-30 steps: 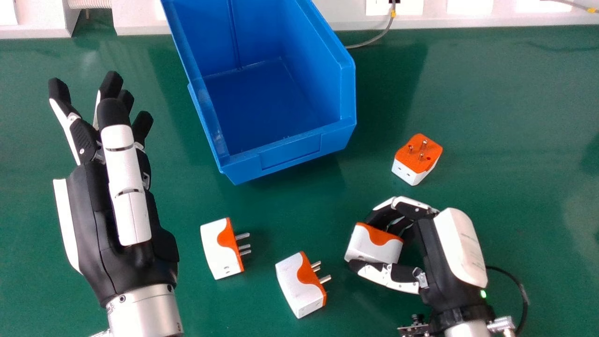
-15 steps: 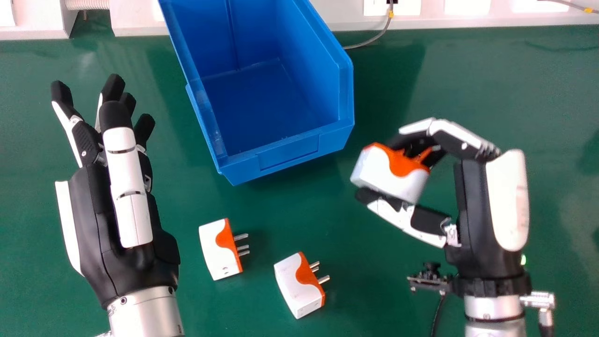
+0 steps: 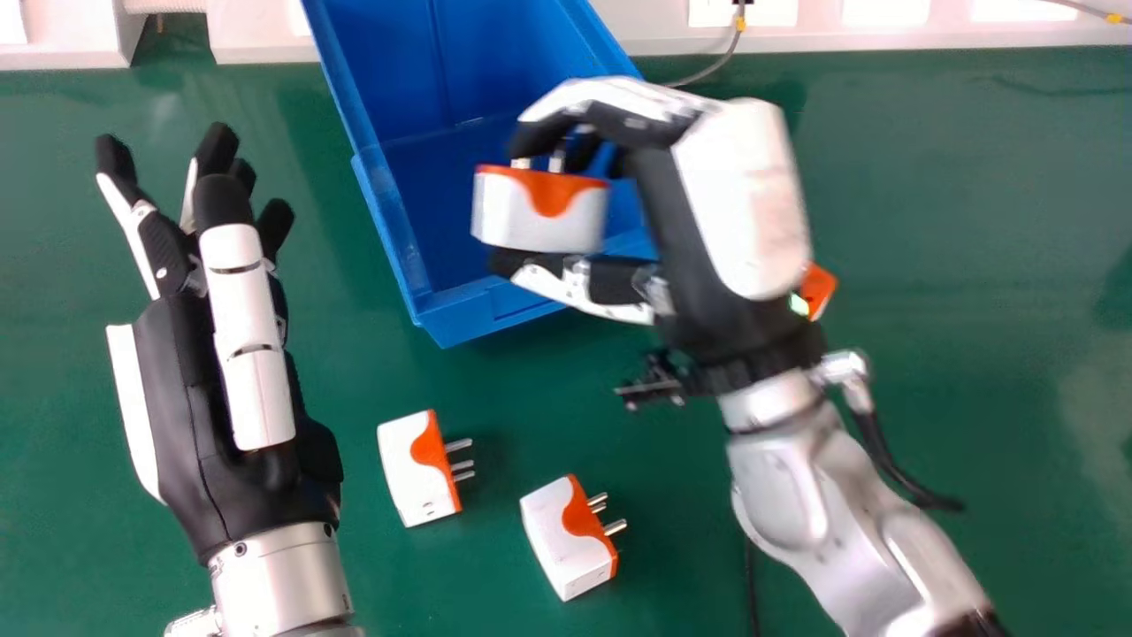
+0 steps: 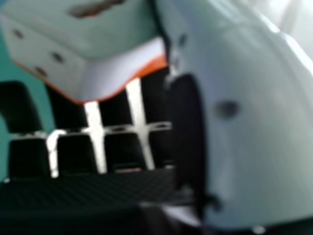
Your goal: Pick all objects and put in blue box
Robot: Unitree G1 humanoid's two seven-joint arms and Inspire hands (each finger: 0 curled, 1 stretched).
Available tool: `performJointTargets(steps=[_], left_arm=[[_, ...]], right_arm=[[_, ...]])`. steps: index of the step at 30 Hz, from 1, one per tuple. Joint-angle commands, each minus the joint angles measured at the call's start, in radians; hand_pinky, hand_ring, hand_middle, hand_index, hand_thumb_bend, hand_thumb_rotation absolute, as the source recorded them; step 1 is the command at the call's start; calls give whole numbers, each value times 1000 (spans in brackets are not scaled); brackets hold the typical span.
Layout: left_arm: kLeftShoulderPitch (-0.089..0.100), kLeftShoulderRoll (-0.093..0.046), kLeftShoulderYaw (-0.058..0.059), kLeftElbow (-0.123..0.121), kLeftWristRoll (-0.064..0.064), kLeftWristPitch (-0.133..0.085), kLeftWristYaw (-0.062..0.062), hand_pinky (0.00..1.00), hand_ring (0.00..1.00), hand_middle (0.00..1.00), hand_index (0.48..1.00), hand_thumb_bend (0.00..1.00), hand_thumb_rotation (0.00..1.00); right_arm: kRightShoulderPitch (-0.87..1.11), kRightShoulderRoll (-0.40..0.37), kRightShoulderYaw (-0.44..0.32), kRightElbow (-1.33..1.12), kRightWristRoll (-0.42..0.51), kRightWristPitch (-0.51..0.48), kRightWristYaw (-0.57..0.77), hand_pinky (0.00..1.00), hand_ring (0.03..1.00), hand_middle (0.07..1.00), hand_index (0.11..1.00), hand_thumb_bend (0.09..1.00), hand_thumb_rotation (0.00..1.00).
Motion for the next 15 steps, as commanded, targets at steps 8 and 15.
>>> performJointTargets(steps=[8, 15], left_arm=[[-10, -67, -13, -14, 0, -26, -18, 914, 946, 932, 920, 568, 825], [-10, -67, -14, -11, 6, -28, -24, 916, 949, 934, 925, 569, 828]], right_arm=[[-244, 21, 73, 286, -39, 46, -111, 346, 449, 478, 492, 501, 0], [-277, 20, 90, 350, -15, 60, -135, 346, 454, 483, 493, 501, 0]])
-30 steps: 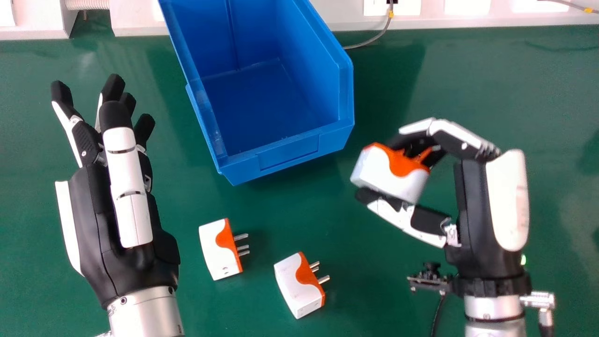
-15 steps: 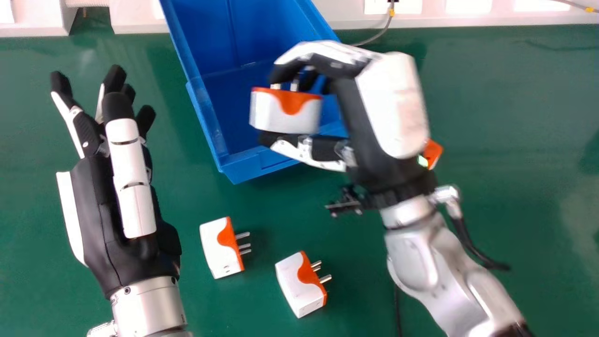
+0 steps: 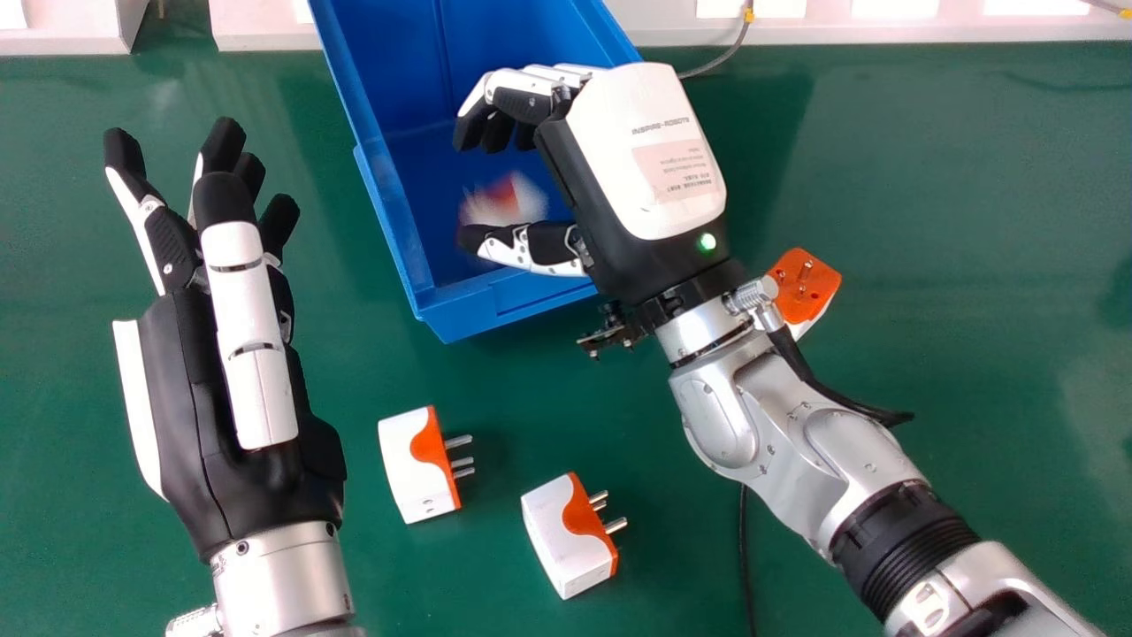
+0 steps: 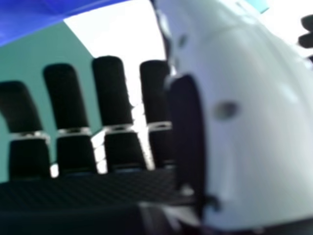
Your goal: Pick all objects and put in blue box
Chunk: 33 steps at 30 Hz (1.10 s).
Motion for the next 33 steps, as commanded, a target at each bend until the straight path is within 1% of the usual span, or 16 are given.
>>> performJointTargets(steps=[1, 2, 4, 7, 12, 14, 15, 17, 19, 20, 21, 23, 25, 28, 31, 33], left_arm=[[-8, -68, -12, -11, 10, -24, -5, 916, 949, 934, 925, 569, 828], [-7, -69, -12, -10, 8, -25, -5, 916, 949, 934, 925, 569, 828], [-6, -69, -11, -7, 11, -29, -5, 917, 950, 936, 927, 570, 830], [-3, -69, -13, -9, 13, -29, -5, 915, 949, 936, 927, 570, 831], [8, -69, -16, -17, 7, -24, -6, 910, 946, 935, 930, 580, 832], [14, -68, -17, -19, 8, -26, -5, 910, 945, 934, 929, 580, 832], [16, -70, -18, -21, 9, -26, -3, 910, 944, 934, 927, 579, 831], [20, -70, -20, -22, 5, -31, -6, 906, 943, 933, 924, 581, 821], [28, -70, -25, -27, 2, -33, -7, 907, 945, 934, 925, 581, 819], [32, -72, -26, -30, 2, -30, -4, 908, 946, 935, 926, 581, 818], [35, -74, -27, -31, 6, -29, -2, 906, 945, 935, 924, 585, 812], [42, -72, -29, -32, 10, -28, 0, 903, 944, 935, 923, 585, 808], [50, -70, -31, -36, 9, -26, -1, 901, 943, 933, 922, 586, 809], [57, -70, -34, -41, 3, -23, -1, 899, 941, 932, 920, 587, 810], [65, -65, -35, -44, -6, -21, -6, 905, 944, 938, 924, 578, 817], [68, -62, -36, -46, -12, -17, -11, 905, 944, 938, 924, 578, 817]], right_arm=[[-39, 4, 1, -3, 22, 1, -19, 346, 454, 483, 493, 501, 0], [-38, 4, 1, -2, 23, 6, -17, 346, 454, 483, 493, 501, 0], [-36, 4, 0, -4, 27, 14, -11, 349, 457, 486, 492, 501, 0], [-26, 2, -2, -18, 35, 16, -2, 352, 459, 487, 489, 501, 0], [-14, -7, 7, -42, 43, 17, 0, 358, 457, 490, 479, 502, 0], [-1, -14, 6, -64, 50, 11, 8, 358, 457, 490, 479, 502, 0], [9, -14, 3, -78, 53, 8, 2, 361, 459, 488, 479, 502, 0], [34, -15, -2, -115, 52, 3, -29, 361, 460, 483, 479, 502, 0], [72, -18, -7, -171, 42, -5, -81, 353, 456, 483, 484, 502, 0], [94, -23, -9, -204, 38, -16, -107, 350, 453, 482, 485, 502, 0], [125, -28, -14, -249, 39, -29, -132, 357, 447, 480, 483, 502, 0], [219, -34, -35, -366, 58, -69, -180, 352, 442, 484, 479, 502, 0], [312, -38, -57, -469, 79, -104, -209, 343, 440, 489, 482, 501, 0], [432, -44, -91, -561, 86, -138, -253, 338, 437, 496, 486, 500, 0], [547, -49, -135, -591, 94, -187, -331, 320, 424, 532, 504, 495, 0], [586, -59, -172, -565, 86, -209, -400, 320, 424, 532, 504, 495, 0]])
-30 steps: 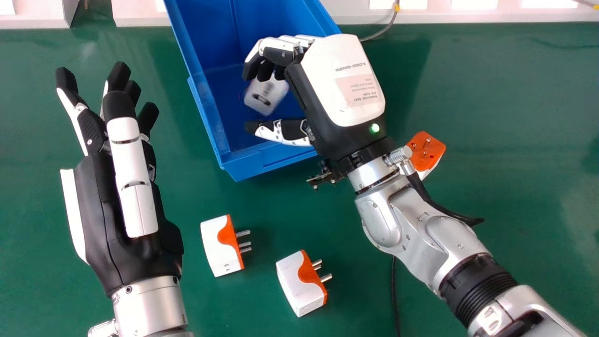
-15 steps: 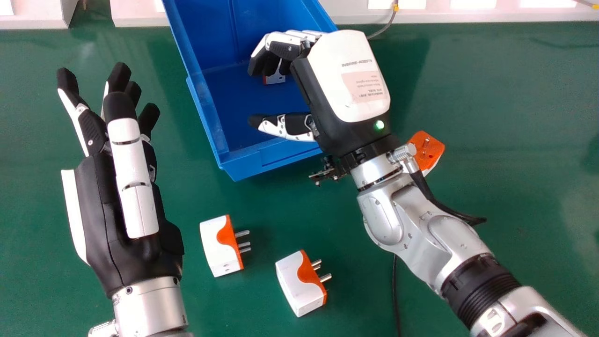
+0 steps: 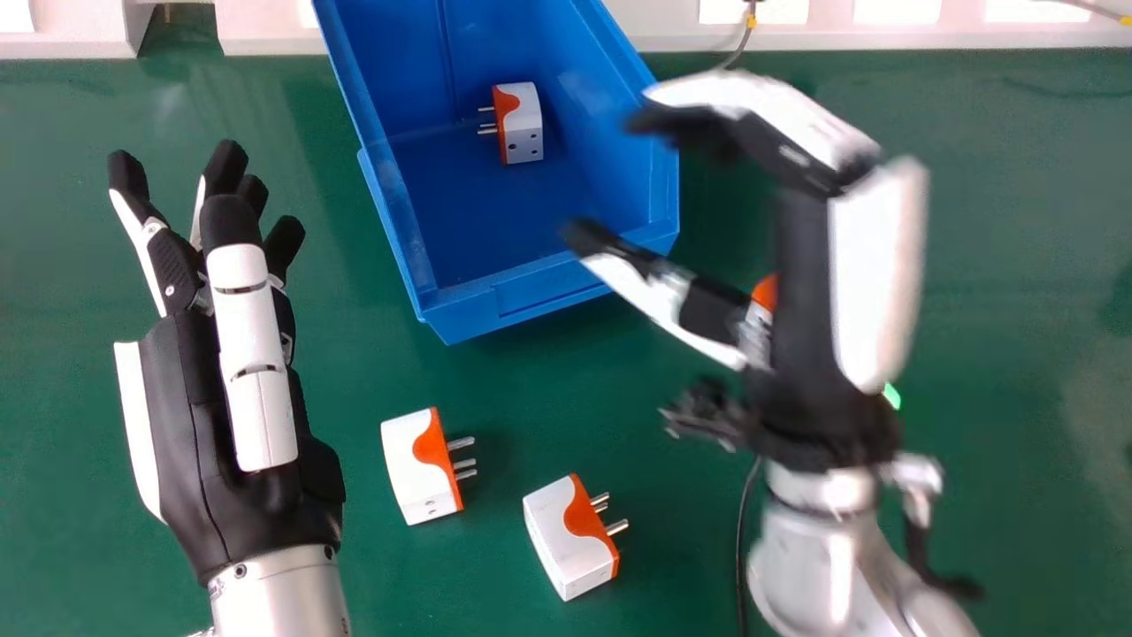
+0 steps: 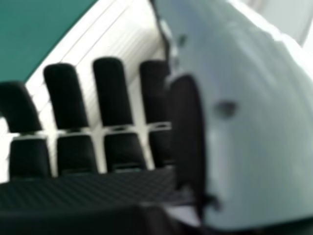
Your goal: Pick all objects and put in blue box
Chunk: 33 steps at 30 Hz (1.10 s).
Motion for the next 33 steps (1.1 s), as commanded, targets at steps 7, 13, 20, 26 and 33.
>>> performJointTargets(steps=[7, 13, 20, 26, 33], left_arm=[[13, -61, -21, -33, -13, -2, -15, 926, 961, 960, 935, 577, 822], [10, -66, -20, -39, -11, 8, -8, 927, 958, 953, 930, 582, 816], [-14, -71, -13, -29, -1, 10, -1, 920, 951, 944, 929, 584, 818], [-41, -70, -4, -19, 1, 8, 1, 909, 946, 934, 921, 590, 804], [-57, -77, -8, -27, 9, 23, 15, 910, 948, 941, 920, 582, 802]], right_arm=[[60, -37, -150, 127, 49, 13, -106, 328, 440, 536, 519, 496, 0], [49, -58, -166, 203, 85, 63, -19, 547, 637, 693, 578, 633, 76], [-12, -115, -156, 291, 154, 105, 220, 733, 833, 905, 880, 944, 225], [-152, -159, -147, 519, 195, 82, 339, 856, 966, 995, 994, 1000, 362], [-288, -190, -107, 715, 189, 91, 373, 945, 1000, 1000, 1000, 1000, 499]])
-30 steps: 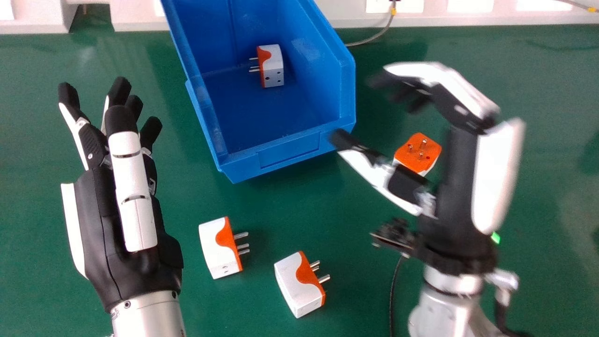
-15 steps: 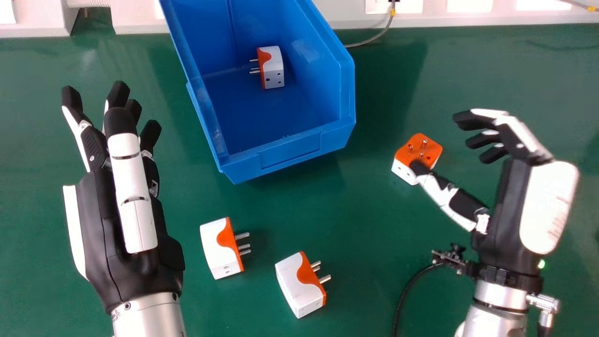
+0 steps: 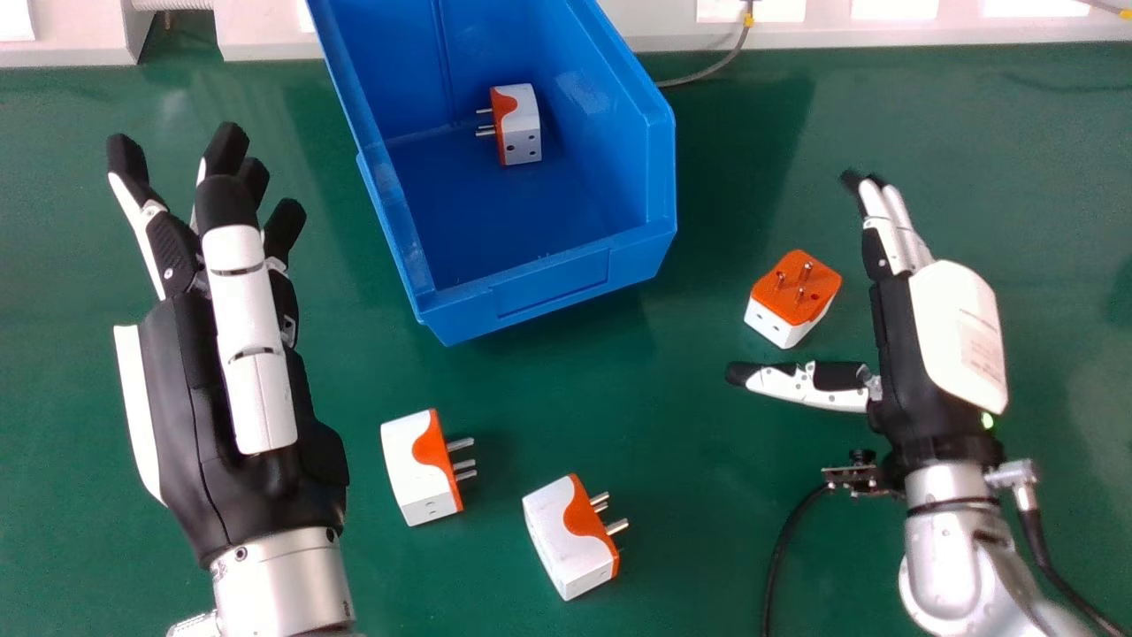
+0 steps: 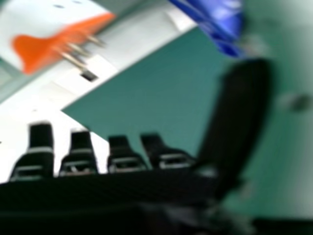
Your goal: Pick all objects and put in blue box
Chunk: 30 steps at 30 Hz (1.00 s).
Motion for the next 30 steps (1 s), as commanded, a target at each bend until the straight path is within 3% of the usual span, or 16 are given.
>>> performJointTargets(steps=[1, 4, 8, 12, 16, 19, 22, 23, 24, 25, 27, 28, 30], left_arm=[[-11, -75, -11, -17, 16, -7, 5, 913, 950, 943, 922, 581, 806], [-17, -80, -11, -18, 12, 0, 10, 919, 953, 945, 925, 581, 813], [-25, -80, -12, -17, 18, 0, 16, 917, 945, 936, 918, 581, 814], [-24, -77, -12, -16, 20, -3, 18, 911, 942, 933, 917, 581, 822], [-23, -79, -8, -16, 13, -5, 20, 911, 942, 933, 910, 583, 806], [-21, -79, -8, -17, 11, -4, 21, 913, 944, 931, 908, 585, 795], [-20, -72, -5, -14, 13, -10, 16, 916, 946, 932, 910, 585, 798], [-19, -73, -5, -16, 12, -8, 17, 916, 946, 933, 911, 584, 800], [-19, -74, -6, -17, 12, -5, 18, 915, 945, 933, 911, 586, 800], [-18, -75, -6, -17, 10, -6, 17, 914, 945, 932, 910, 586, 800], [-17, -73, -6, -14, 5, -12, 12, 921, 950, 935, 915, 585, 797], [-17, -72, -5, -14, 3, -13, 11, 922, 951, 937, 916, 586, 795], [-17, -72, -4, -14, 5, -12, 12, 923, 951, 938, 917, 587, 794]], right_arm=[[-53, -20, 10, 33, 5, -11, 0, 950, 1000, 1000, 1000, 1000, 501], [-94, -27, 25, 90, 5, -12, 0, 959, 1000, 1000, 1000, 1000, 519], [-142, -33, 40, 160, 10, -16, 2, 951, 1000, 1000, 1000, 1000, 533], [-186, -34, 40, 235, 36, -15, 43, 931, 1000, 1000, 1000, 1000, 473], [-215, -35, 30, 303, 69, -48, 78, 843, 934, 994, 1000, 1000, 404], [-223, -33, 31, 335, 83, -64, 85, 725, 822, 902, 917, 989, 329], [-221, -22, 23, 330, 107, -73, 90, 698, 794, 873, 885, 969, 280], [-221, -19, 25, 327, 112, -71, 89, 672, 773, 852, 864, 956, 244], [-221, -17, 27, 325, 114, -66, 86, 602, 710, 784, 786, 910, 104], [-222, -13, 26, 324, 115, -56, 83, 562, 672, 749, 749, 886, 53], [-226, -2, 17, 327, 127, -33, 85, 494, 600, 689, 702, 850, 13], [-227, 2, 13, 331, 133, -25, 84, 473, 550, 664, 687, 731, 8], [-229, 9, 5, 338, 147, -15, 82, 438, 512, 637, 672, 650, 5]])
